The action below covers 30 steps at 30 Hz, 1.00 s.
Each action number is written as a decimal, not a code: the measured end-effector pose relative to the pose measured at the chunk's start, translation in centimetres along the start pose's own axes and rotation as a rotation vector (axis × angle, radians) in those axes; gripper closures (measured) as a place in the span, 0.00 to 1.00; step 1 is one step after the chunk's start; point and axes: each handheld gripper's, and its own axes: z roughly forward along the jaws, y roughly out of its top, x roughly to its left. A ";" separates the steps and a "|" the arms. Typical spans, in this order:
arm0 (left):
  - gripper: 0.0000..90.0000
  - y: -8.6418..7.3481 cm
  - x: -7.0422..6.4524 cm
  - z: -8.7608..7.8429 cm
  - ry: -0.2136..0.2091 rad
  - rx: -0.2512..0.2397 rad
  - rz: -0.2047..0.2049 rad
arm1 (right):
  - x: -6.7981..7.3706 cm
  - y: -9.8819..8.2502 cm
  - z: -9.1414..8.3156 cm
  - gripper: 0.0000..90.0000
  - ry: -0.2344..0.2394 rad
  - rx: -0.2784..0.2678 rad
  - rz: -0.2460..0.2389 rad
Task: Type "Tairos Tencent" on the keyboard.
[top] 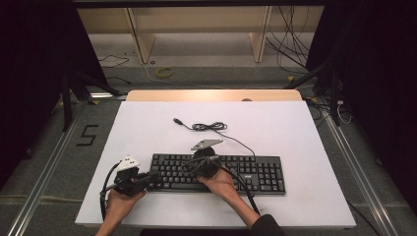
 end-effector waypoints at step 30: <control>0.99 0.9 0.0 2.5 0.039 0.082 0.046 | -2.2 -2.8 -5.8 0.36 -0.032 -0.098 0.032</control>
